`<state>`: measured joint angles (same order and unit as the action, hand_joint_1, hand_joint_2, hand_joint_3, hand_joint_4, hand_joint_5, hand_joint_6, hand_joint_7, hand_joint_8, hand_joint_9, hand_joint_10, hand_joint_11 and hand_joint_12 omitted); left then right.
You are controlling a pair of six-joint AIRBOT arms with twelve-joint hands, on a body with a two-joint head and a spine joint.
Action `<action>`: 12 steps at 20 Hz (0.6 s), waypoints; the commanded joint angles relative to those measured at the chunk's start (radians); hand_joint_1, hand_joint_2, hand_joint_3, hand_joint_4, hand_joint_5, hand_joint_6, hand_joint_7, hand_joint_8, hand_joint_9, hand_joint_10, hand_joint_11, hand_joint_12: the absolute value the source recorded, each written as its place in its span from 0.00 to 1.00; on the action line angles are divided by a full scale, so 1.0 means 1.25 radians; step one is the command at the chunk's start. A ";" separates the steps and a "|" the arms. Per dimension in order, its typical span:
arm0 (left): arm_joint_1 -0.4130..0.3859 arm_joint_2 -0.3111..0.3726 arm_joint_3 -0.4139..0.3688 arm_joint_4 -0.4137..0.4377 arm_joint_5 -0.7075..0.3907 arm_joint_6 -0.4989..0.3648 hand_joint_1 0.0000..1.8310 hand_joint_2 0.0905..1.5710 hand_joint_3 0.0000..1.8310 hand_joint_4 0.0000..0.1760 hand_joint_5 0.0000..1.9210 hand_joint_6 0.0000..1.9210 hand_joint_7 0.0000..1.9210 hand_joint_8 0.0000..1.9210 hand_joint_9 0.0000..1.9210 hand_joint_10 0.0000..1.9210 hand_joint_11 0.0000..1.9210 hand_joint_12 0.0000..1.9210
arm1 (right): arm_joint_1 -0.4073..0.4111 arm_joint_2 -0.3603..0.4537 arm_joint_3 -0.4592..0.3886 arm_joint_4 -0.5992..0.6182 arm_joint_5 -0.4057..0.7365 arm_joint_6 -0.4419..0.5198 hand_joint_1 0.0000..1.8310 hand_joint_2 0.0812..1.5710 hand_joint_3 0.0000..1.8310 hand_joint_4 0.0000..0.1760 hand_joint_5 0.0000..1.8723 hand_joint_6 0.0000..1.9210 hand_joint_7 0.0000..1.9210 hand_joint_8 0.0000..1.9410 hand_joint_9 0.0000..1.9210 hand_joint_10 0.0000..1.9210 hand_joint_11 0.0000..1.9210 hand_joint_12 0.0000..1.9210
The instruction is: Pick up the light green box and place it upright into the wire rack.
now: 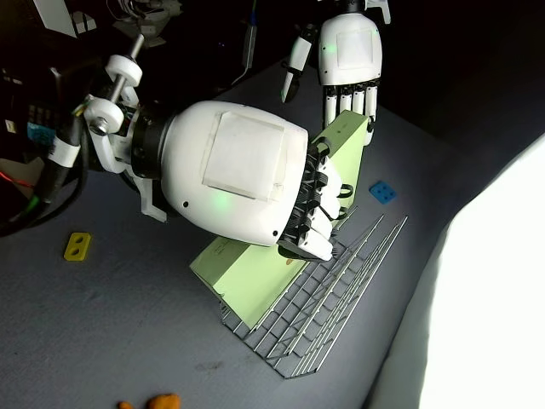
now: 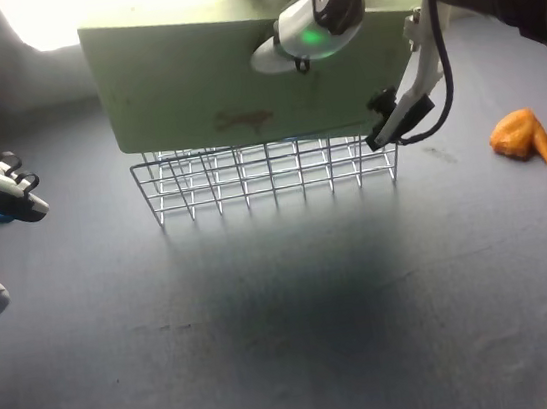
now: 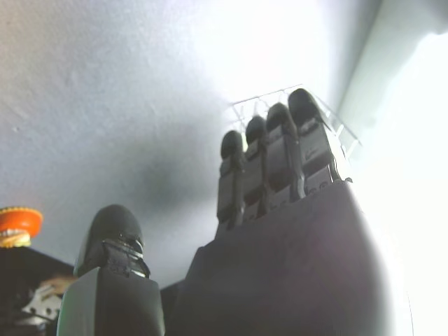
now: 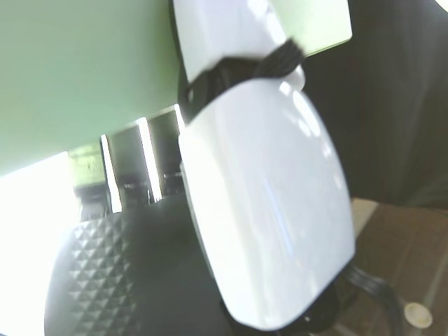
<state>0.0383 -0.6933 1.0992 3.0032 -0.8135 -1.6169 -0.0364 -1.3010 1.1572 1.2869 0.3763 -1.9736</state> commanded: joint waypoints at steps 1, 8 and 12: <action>-0.011 -0.002 0.005 0.007 0.052 0.003 0.10 0.72 0.00 0.00 0.09 0.00 0.07 0.00 0.05 0.00 0.00 0.16 | 0.005 0.002 0.007 -0.031 0.029 0.009 0.68 0.69 0.00 0.00 0.54 0.45 0.51 0.60 0.46 0.67 0.35 0.84; -0.011 -0.003 0.006 0.007 0.052 0.003 0.08 0.72 0.00 0.01 0.06 0.00 0.06 0.00 0.05 0.00 0.00 0.14 | -0.017 -0.030 0.066 -0.033 0.004 0.029 0.67 0.70 0.00 0.00 0.52 0.49 0.50 0.61 0.43 0.72 0.31 0.92; -0.012 -0.003 0.006 0.007 0.052 0.003 0.09 0.72 0.00 0.02 0.06 0.00 0.05 0.00 0.05 0.00 0.00 0.11 | -0.030 -0.046 0.086 -0.039 -0.014 0.031 0.67 0.70 0.00 0.00 0.53 0.47 0.50 0.60 0.44 0.71 0.32 0.90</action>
<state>0.0383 -0.6945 1.1023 3.0024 -0.8131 -1.6173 -0.0872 -1.3651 1.2636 1.2686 0.3176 -1.9415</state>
